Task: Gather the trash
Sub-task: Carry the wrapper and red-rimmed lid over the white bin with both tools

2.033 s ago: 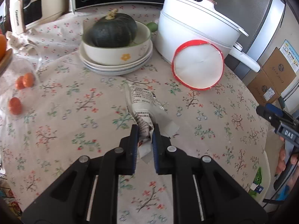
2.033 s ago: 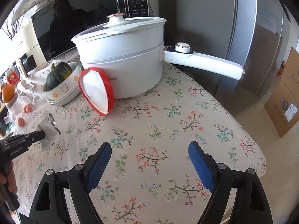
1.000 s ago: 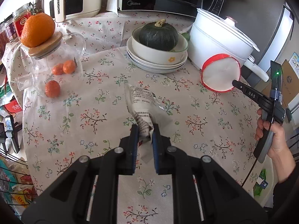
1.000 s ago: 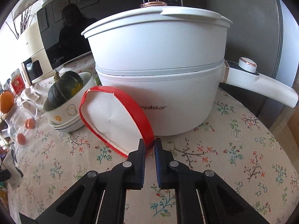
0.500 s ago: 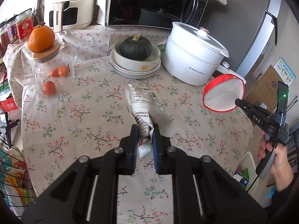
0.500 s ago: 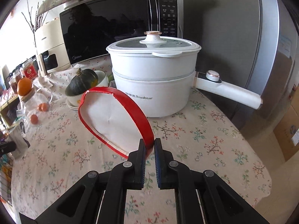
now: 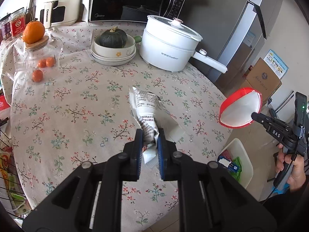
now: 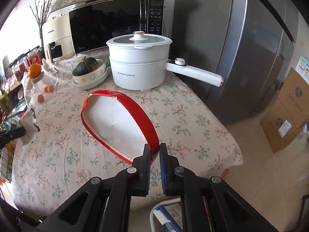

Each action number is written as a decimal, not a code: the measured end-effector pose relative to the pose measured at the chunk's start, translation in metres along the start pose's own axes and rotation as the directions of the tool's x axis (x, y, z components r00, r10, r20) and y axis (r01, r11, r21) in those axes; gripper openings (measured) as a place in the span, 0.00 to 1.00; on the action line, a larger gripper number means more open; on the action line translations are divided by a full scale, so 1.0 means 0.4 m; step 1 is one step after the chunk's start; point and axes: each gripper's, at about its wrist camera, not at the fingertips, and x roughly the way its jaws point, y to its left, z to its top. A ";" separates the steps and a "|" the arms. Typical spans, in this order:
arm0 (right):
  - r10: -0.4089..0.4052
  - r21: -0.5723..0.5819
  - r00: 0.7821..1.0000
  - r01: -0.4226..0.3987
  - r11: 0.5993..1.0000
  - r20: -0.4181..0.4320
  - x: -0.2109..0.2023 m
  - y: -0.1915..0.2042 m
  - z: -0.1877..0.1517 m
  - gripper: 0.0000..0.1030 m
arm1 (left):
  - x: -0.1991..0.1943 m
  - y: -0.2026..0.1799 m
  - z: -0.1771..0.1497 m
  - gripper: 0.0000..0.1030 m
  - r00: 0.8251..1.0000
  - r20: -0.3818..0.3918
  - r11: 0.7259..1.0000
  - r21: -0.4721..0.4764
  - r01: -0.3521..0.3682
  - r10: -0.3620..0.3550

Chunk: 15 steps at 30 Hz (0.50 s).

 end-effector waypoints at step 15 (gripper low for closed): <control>-0.013 0.208 0.983 0.051 0.977 -0.181 -0.019 -0.160 -0.144 0.09 | 0.074 -0.161 -0.050 0.15 0.981 -0.069 0.977 0.104 0.189 -0.182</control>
